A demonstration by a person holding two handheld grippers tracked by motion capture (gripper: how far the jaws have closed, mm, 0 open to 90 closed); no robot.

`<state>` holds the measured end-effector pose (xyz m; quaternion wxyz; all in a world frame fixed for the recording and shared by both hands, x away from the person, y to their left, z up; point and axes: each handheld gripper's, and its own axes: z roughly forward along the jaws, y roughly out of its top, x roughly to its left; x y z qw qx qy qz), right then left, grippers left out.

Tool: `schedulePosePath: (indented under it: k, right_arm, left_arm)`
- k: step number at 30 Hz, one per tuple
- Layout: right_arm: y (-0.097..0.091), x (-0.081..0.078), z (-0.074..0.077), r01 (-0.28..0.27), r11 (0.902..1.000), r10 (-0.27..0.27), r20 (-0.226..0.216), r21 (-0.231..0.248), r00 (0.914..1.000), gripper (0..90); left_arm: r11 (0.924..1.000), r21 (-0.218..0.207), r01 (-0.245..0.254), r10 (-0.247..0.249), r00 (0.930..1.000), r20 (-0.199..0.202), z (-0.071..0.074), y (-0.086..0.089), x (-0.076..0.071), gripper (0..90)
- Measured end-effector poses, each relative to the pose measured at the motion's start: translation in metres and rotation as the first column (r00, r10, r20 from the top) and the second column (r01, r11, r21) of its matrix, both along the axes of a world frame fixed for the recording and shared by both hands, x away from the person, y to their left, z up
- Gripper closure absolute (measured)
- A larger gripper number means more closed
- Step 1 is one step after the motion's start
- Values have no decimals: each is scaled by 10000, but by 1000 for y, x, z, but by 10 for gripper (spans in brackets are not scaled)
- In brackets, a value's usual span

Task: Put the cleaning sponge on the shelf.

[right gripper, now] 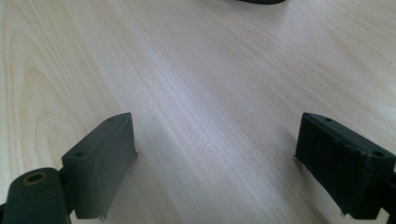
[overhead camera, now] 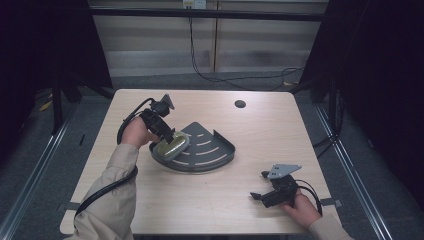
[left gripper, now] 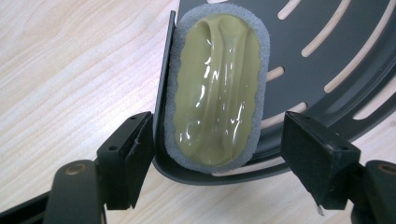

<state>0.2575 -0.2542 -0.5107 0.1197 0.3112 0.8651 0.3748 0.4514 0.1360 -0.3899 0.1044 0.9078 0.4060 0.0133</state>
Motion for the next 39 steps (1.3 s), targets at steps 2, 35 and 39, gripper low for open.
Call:
schedulePosePath:
  k: [2, 35, 39]
  right_arm:
    - [0, 0, 0, 0, 10000, 0, 0, 1, 10000, 114]
    - [0, 0, 0, 0, 10000, 0, 6, -3, 10000, 114]
    - [0, 0, 0, -22, 10000, 22, 15, 5, 10000, 114]
  left_arm:
    - [10000, -38, -23, 23, 10000, 14, 2, 1, -1, 252]
    - [9988, -269, -398, 403, 9990, 204, 9, 40, -34, 179]
    - [9989, -252, -393, 398, 9990, 184, 8, 46, -38, 179]
